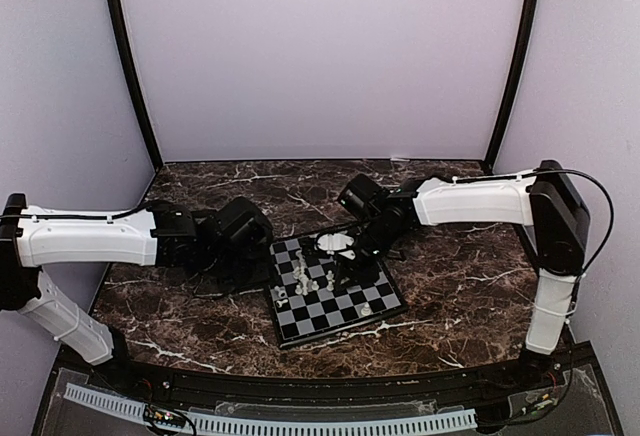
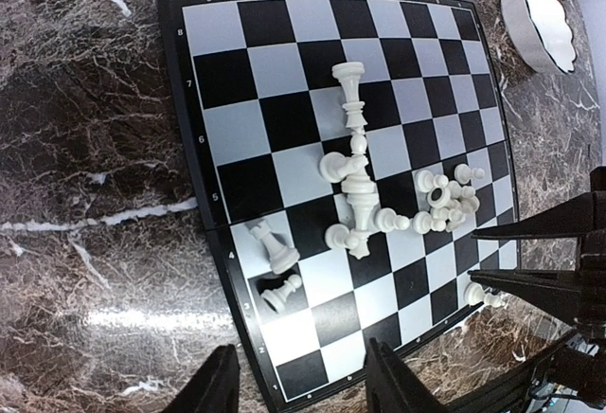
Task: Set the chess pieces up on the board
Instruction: Pick up the pawn from the chessboard.
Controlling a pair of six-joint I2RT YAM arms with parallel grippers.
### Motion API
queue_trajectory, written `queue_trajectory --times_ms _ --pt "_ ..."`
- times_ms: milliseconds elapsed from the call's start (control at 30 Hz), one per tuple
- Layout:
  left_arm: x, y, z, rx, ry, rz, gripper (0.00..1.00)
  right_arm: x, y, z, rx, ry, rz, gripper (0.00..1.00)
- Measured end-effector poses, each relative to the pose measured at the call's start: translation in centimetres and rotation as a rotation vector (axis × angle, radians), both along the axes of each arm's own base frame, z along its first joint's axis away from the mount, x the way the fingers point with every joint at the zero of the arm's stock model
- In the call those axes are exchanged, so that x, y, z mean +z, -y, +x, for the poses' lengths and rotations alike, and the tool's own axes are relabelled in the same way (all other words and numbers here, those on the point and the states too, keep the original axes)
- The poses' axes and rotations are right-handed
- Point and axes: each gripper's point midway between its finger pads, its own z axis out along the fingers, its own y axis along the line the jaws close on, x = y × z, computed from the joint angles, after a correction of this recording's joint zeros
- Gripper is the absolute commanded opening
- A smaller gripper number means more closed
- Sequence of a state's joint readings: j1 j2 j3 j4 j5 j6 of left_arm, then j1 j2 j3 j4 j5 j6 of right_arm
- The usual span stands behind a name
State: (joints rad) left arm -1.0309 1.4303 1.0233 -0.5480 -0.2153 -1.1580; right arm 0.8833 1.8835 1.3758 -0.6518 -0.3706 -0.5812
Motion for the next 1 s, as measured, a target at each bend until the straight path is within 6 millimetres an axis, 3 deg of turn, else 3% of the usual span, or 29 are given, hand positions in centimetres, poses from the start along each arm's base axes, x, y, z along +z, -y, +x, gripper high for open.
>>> queue_trajectory --times_ms 567,1000 --pt "-0.7 -0.9 -0.3 0.02 -0.006 0.005 0.49 -2.0 -1.1 1.0 -0.025 -0.001 -0.045 0.24" --pt "-0.8 -1.2 -0.5 0.029 -0.007 -0.003 0.49 -2.6 -1.9 1.3 -0.032 0.002 -0.057 0.02"
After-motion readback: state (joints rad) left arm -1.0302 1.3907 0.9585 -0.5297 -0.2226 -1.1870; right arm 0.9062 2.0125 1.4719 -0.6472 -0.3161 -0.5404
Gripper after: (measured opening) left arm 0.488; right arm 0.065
